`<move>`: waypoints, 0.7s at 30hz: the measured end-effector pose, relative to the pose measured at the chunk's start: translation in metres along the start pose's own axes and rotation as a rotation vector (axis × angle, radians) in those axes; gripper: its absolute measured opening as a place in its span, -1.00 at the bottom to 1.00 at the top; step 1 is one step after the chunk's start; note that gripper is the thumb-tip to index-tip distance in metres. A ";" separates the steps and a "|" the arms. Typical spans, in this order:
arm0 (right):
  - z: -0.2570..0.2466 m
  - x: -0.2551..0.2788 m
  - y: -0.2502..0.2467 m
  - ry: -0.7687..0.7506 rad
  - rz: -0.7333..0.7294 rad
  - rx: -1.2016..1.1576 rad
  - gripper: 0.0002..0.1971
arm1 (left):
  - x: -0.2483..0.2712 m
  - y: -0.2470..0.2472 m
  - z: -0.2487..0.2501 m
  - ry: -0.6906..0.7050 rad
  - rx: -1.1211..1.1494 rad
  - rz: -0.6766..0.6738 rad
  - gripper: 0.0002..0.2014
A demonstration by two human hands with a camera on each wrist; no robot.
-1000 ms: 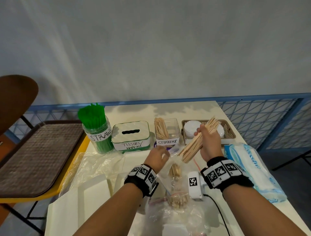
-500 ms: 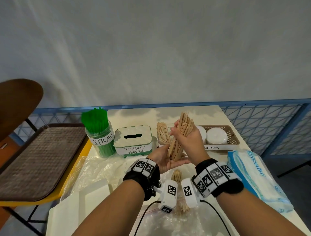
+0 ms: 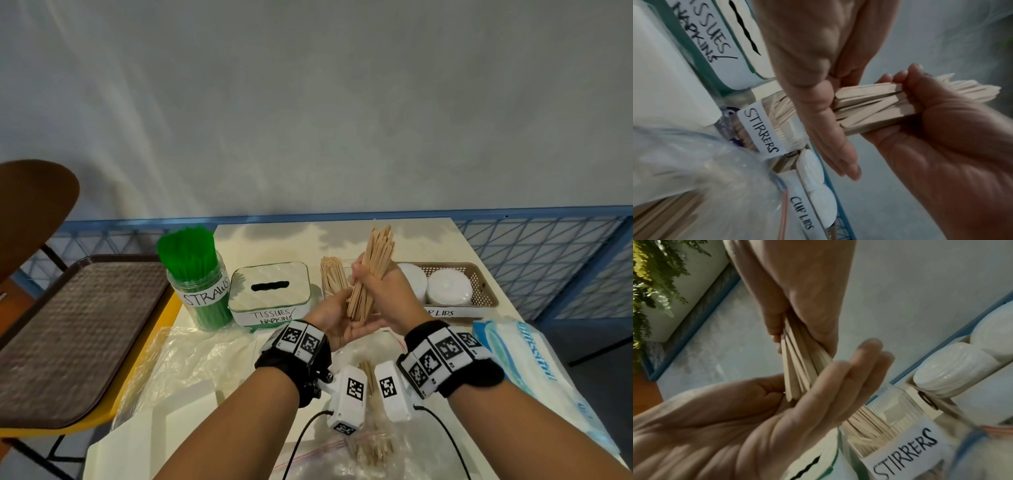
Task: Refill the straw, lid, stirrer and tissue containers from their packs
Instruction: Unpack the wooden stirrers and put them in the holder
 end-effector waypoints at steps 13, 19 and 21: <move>0.043 -0.099 -0.001 -0.001 0.233 0.075 -0.93 | -0.073 -0.026 0.059 0.589 -1.388 0.415 -0.44; 0.083 -0.104 0.008 0.044 0.192 0.169 -0.88 | -0.094 -0.030 0.054 0.552 -1.407 0.391 -0.34; 0.089 -0.102 0.011 0.067 0.181 0.194 -0.83 | -0.097 -0.031 0.054 0.565 -1.365 0.378 -0.29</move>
Point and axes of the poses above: each hand's wrist, its own x-axis away from the middle knuckle, its own y-axis out of the palm, z = x × y, the point moved 1 cm from there along -x, towards the middle knuckle, and after that the axes turned 1 degree about z, right-handed, at the moved point
